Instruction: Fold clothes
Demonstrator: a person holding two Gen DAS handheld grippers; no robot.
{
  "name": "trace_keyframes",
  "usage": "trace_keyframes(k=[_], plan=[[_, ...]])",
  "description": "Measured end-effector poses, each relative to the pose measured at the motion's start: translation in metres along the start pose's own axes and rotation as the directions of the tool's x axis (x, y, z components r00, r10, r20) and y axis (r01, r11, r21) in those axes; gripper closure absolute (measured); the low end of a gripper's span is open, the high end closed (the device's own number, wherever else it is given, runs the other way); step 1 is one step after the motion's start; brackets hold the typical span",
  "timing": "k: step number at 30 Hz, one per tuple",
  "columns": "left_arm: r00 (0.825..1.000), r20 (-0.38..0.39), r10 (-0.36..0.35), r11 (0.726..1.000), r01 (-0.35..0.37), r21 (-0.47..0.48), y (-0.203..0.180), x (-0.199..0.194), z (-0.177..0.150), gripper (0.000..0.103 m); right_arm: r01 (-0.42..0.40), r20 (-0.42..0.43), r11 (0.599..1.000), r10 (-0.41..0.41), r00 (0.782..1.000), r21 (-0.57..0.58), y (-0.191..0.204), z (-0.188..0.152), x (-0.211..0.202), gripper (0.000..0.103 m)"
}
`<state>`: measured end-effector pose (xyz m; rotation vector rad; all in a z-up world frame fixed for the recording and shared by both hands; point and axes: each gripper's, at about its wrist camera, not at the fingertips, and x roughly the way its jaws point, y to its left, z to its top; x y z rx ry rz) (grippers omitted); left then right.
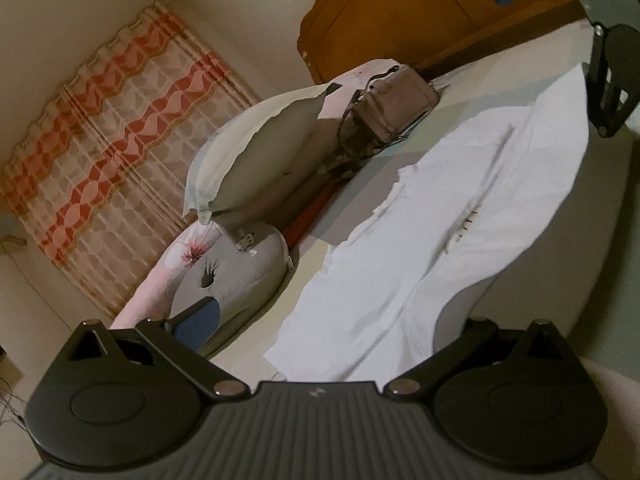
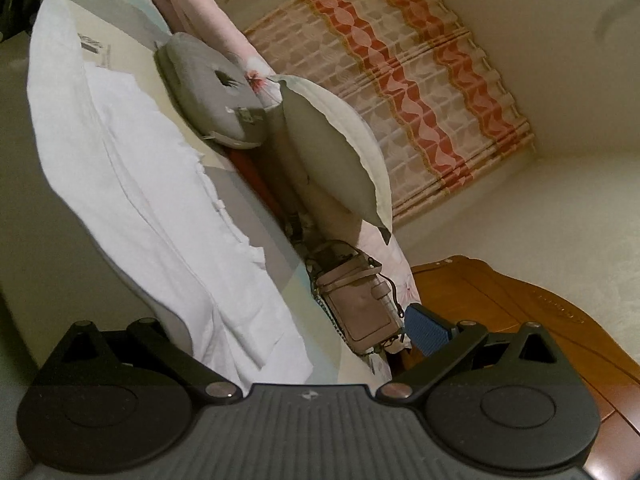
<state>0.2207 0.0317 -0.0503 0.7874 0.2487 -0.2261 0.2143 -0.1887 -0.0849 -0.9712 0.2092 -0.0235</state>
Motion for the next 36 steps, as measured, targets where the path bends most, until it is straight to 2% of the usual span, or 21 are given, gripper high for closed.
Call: trace_keyframes(k=[12, 20, 24, 28, 31, 36], plan=[[0.999, -0.033, 0.003, 0.997, -0.005, -0.079, 0.029, 0.093, 0.013, 0.0, -0.016, 0.001, 1.0, 0.016, 1.0, 0.005, -0.018, 0.013, 0.09, 0.0], [0.992, -0.116, -0.057, 0.985, 0.038, -0.166, 0.035, 0.157, 0.005, 0.0, -0.101, -0.059, 0.993, 0.105, 0.993, 0.067, -0.016, 0.014, 0.154, 0.0], [0.984, -0.148, -0.104, 0.976, 0.072, -0.206, 0.032, 0.172, -0.007, 0.0, -0.174, -0.102, 0.975, 0.189, 0.977, 0.137, -0.019, 0.007, 0.164, 0.0], [0.97, -0.186, -0.156, 0.958, 0.103, -0.269, 0.036, 0.178, -0.013, 0.001, -0.242, -0.138, 0.947, 0.274, 0.952, 0.209, -0.022, 0.001, 0.175, 0.0], [0.963, -0.186, -0.195, 0.94, 0.129, -0.316, 0.045, 0.166, -0.012, 0.001, -0.29, -0.154, 0.92, 0.338, 0.929, 0.265, -0.027, -0.003, 0.179, 0.0], [0.96, -0.161, -0.229, 0.929, 0.166, -0.332, 0.057, 0.147, -0.006, 0.001, -0.362, -0.122, 0.857, 0.43, 0.894, 0.366, -0.057, -0.006, 0.161, 0.0]])
